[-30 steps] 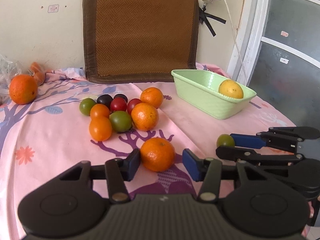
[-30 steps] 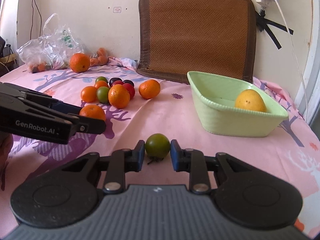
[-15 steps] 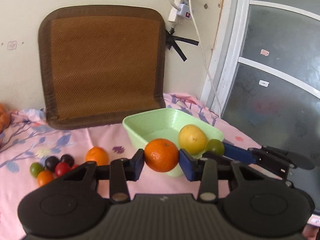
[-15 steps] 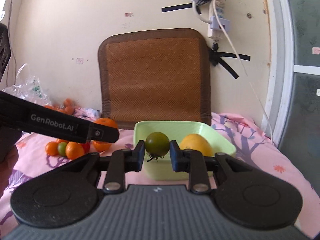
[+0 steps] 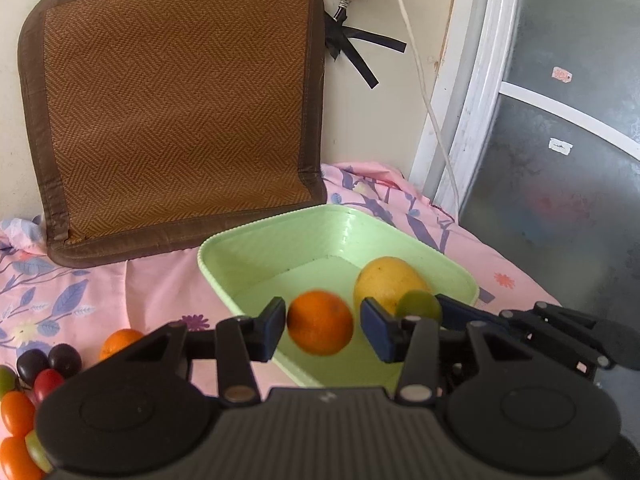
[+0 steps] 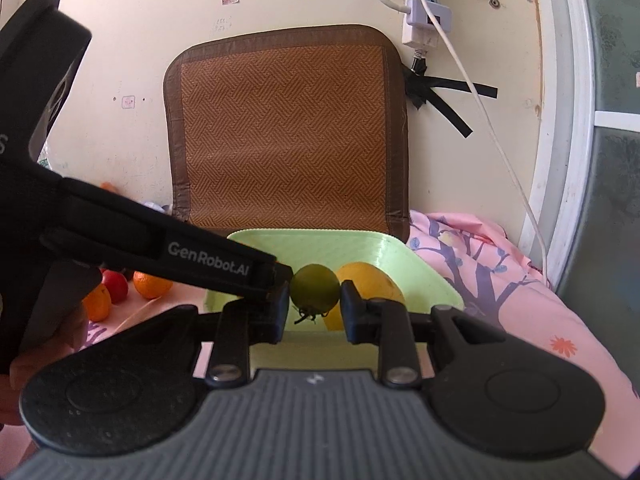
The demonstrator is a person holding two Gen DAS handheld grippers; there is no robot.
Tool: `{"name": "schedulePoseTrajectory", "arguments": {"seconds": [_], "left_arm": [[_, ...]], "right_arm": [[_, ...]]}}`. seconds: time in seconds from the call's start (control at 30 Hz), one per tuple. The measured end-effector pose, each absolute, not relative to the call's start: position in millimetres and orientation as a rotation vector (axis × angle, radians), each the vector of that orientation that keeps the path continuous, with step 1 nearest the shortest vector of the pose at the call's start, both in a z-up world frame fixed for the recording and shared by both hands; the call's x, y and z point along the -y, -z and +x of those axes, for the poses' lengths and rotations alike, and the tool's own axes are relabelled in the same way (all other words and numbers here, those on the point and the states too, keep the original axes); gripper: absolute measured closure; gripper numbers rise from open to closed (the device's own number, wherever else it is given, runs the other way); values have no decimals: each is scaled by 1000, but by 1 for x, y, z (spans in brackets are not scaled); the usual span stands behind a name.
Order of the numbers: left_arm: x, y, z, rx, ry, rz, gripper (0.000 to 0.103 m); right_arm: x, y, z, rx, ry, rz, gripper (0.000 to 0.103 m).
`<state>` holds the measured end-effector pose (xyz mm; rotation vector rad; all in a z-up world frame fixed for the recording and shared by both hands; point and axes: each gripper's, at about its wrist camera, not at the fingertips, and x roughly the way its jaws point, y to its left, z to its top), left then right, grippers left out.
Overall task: Organize fruits
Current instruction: 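Drop the tangerine from the left tool into the basket while the right tool drops the lime there, then grasp another tangerine with the left tool while the right tool grasps an orange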
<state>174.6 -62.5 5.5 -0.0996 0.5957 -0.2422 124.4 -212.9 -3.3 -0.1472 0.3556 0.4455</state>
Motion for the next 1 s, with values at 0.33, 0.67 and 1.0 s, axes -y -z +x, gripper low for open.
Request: {"name": "schedulePoseTrajectory", "arguments": {"seconds": [0.33,0.67,1.0], "left_arm": [[38,-27,126,-523,222,-173,46],[-29,-5,17,-491,73,-141,46],[-107,20,-21,-542,-73,-246,46]], "right_arm": [[223,-8,97,-321,-422,-94,72],[199,4,52,-401,-531,6,72],[153,6,40,-451,-620,-65,72]]}}
